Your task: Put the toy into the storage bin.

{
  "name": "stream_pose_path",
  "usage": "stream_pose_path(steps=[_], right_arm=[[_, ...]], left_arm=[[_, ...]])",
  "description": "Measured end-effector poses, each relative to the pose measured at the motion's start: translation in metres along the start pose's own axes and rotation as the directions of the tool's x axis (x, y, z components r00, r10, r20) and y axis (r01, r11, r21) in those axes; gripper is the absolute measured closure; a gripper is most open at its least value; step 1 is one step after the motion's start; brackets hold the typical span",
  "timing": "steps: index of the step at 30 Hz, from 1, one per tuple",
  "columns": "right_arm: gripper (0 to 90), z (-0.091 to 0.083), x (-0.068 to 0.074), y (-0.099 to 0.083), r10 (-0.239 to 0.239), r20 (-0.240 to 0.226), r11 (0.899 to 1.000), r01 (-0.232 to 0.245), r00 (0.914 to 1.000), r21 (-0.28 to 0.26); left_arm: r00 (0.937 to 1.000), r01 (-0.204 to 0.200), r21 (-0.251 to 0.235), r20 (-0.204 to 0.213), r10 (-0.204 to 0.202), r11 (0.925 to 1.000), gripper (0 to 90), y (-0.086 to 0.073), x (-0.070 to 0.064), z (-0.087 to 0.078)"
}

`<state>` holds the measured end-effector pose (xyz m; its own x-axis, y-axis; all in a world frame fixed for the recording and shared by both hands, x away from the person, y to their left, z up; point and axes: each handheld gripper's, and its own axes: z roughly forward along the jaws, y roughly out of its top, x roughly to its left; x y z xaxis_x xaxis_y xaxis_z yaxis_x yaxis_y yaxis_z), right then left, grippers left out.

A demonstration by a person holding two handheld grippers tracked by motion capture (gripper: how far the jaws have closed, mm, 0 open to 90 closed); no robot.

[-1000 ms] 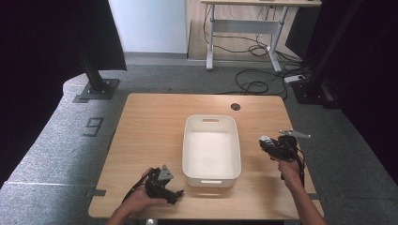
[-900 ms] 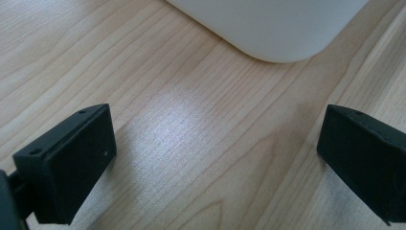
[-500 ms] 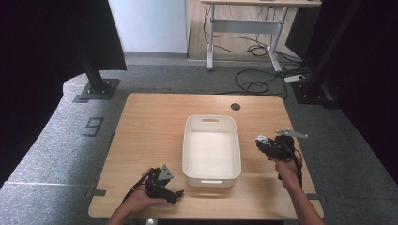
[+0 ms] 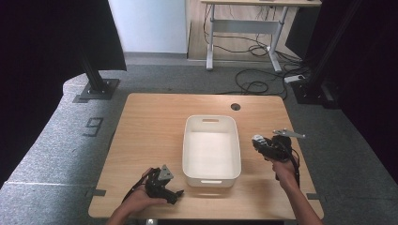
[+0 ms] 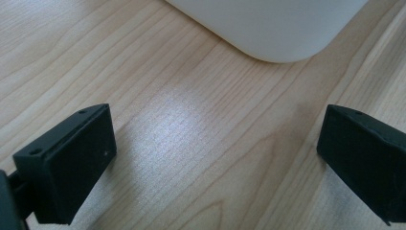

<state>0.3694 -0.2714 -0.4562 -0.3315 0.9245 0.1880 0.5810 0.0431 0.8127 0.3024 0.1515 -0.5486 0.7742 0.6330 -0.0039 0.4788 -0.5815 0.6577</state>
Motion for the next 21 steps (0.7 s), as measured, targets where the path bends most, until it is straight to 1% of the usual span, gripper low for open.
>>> stream_pose_path(steps=[12,17,21], right_arm=[[50.1,-0.001,0.004,0.001,-0.009,-0.008,1.000,0.009,0.9999,-0.004],[50.1,-0.002,0.013,0.002,-0.023,-0.023,1.000,0.023,0.9995,-0.012],[50.1,-0.001,0.023,0.003,-0.047,-0.041,0.999,0.047,0.9980,-0.012]], left_arm=[[1.0000,-0.001,0.000,0.000,0.001,1.0000,0.0,0.000,0.000,0.000],[1.0000,-0.001,0.000,0.000,0.001,1.0000,0.0,0.000,0.000,0.000],[1.0000,-0.001,0.000,0.000,0.001,1.0000,0.0,0.000,0.000,0.000]])
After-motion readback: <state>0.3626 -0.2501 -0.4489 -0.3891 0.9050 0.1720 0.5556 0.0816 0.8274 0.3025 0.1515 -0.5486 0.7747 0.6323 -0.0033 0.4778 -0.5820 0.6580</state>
